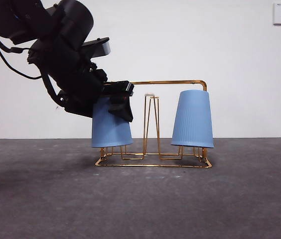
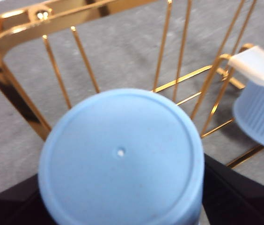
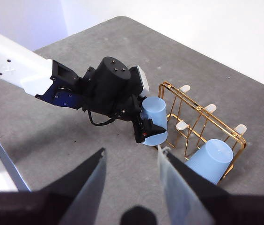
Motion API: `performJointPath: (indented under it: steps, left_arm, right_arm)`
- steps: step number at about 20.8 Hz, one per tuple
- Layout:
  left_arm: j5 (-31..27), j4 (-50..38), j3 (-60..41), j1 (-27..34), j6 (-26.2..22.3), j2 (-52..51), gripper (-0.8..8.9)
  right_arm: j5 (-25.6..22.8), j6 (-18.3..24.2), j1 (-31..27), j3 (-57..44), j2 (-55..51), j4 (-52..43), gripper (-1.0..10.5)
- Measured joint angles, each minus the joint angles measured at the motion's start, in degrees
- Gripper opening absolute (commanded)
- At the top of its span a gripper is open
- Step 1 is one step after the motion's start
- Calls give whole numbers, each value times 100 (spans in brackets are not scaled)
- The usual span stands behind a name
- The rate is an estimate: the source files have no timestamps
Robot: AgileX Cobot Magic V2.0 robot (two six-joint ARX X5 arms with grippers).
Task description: Pick up cup 1,put cup 1 in the cup rack,pick up cup 2,put cup 2 in the cup rack
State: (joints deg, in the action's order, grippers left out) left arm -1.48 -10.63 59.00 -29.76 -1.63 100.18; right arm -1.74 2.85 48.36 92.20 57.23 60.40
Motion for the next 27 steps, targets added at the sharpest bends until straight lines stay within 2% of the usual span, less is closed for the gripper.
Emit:
performJointPath:
  steps: [4, 6, 7, 10, 11, 12, 27]
  left_arm:
    - [-136, 7, 4, -33, -77, 9, 3]
    - [-133, 11, 4, -31, -85, 9, 44]
    - [-133, 17, 4, -33, -85, 9, 118]
    - [-133, 63, 22, -31, -87, 9, 422]
    - [-133, 76, 26, -31, -90, 9, 492]
    - [-133, 90, 31, -33, -90, 9, 514]
    - [170, 966, 133, -42, -26, -22, 513]
  right_arm:
    - [0, 0, 0, 0, 0, 0, 189]
    - [0, 0, 0, 0, 0, 0, 189]
    - [0, 2, 0, 0, 0, 2, 189]
    - [0, 0, 0, 0, 0, 0, 189]
    - [0, 0, 0, 0, 0, 2, 189]
    - [0, 2, 0, 0, 0, 2, 189]
    - [0, 2, 0, 0, 0, 81, 189]
